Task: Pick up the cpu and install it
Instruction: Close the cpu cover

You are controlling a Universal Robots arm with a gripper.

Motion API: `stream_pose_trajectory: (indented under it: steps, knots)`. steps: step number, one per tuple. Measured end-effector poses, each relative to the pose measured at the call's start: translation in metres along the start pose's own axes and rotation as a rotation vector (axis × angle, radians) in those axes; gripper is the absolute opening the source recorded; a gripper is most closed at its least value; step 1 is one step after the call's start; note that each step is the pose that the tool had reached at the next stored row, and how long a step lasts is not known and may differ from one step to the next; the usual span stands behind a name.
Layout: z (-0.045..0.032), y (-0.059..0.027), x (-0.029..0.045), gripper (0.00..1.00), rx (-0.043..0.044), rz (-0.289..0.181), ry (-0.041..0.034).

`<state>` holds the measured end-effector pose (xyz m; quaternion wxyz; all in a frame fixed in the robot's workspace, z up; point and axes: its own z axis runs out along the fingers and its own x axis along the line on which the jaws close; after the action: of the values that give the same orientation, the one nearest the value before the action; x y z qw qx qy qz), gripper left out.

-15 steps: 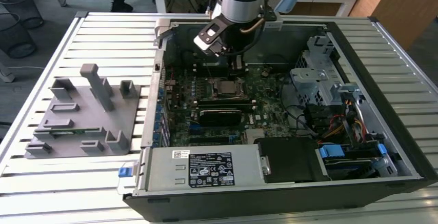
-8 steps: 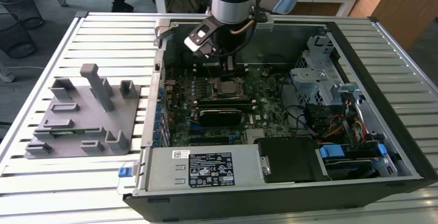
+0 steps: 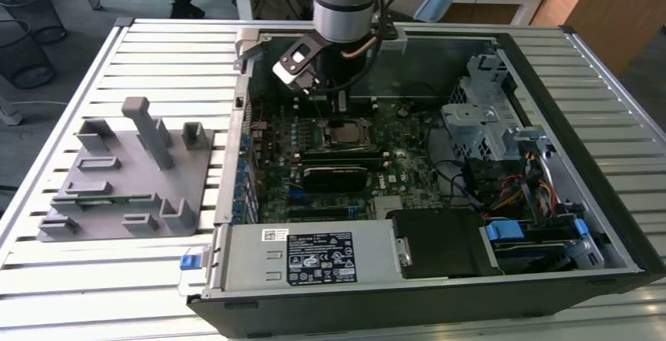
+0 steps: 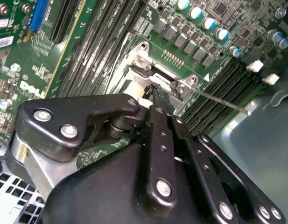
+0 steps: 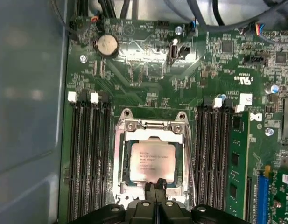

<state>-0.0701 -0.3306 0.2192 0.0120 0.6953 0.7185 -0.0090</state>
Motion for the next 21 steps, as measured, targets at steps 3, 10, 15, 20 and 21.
stream_pose_trajectory:
  steps: [3, 10, 15, 20, 21]
  knots:
    - [0.0036, -0.0026, 0.0002, 0.11, 0.0001, 0.000, -0.0001]
    - [0.0096, -0.0048, 0.0004, 0.11, 0.0000, 0.000, 0.0000]
    - [0.0139, -0.0063, 0.0006, 0.11, 0.0000, 0.000, 0.0000]
    - [0.0182, -0.0073, 0.0008, 0.11, 0.0000, 0.000, -0.0001]
    - [0.0190, -0.0075, 0.0008, 0.11, 0.0001, 0.000, -0.0001]
